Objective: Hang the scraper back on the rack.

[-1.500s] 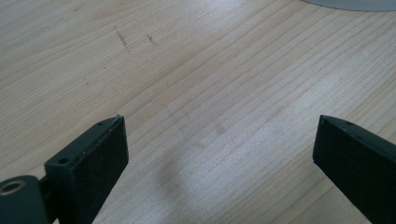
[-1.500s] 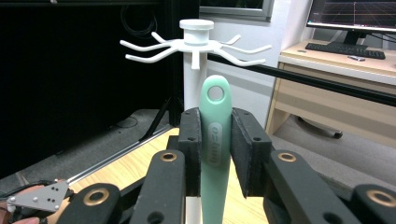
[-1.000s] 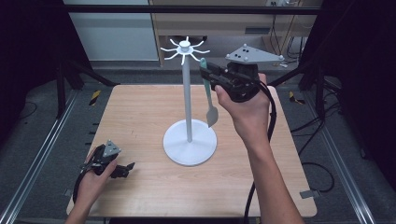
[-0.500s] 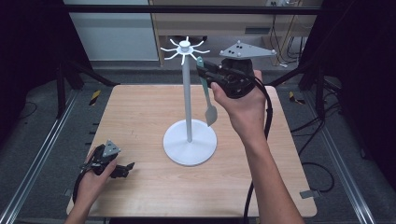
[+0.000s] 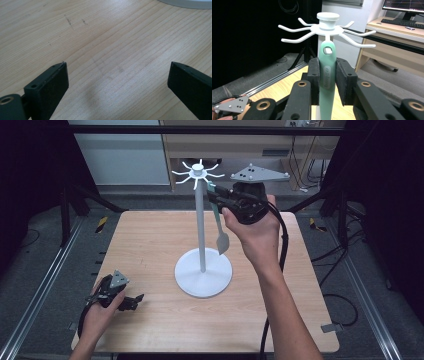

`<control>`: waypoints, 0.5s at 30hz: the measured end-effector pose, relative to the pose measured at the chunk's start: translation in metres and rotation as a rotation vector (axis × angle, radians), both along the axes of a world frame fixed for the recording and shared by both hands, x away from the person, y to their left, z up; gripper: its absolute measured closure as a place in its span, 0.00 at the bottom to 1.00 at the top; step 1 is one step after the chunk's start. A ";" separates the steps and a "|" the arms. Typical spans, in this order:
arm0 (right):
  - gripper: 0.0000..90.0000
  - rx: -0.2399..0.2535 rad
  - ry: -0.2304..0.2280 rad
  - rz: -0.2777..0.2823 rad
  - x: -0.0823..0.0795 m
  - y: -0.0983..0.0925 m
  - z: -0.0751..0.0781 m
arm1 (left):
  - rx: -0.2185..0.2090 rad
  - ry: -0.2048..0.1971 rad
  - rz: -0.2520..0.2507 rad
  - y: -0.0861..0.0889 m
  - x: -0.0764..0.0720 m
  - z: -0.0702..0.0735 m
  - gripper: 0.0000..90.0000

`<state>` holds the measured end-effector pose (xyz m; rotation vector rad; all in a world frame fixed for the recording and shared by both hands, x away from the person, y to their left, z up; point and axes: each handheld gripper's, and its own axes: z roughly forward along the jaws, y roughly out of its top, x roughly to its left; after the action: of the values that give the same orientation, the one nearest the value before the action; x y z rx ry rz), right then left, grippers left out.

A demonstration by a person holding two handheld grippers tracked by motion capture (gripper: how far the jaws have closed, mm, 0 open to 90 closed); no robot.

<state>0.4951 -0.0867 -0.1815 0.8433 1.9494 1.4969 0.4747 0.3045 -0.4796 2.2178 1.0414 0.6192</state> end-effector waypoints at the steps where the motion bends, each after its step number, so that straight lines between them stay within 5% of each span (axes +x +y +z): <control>1: 0.83 -0.002 0.000 -0.001 0.000 0.000 0.000 | 0.001 0.001 -0.001 0.000 0.000 0.000 0.03; 15: 0.83 -0.005 0.000 -0.011 -0.002 0.001 -0.001 | 0.003 0.002 -0.002 -0.001 0.000 0.000 0.03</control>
<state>0.4935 -0.0858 -0.1821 0.8507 1.9439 1.4853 0.4750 0.3039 -0.4799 2.2225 1.0397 0.6182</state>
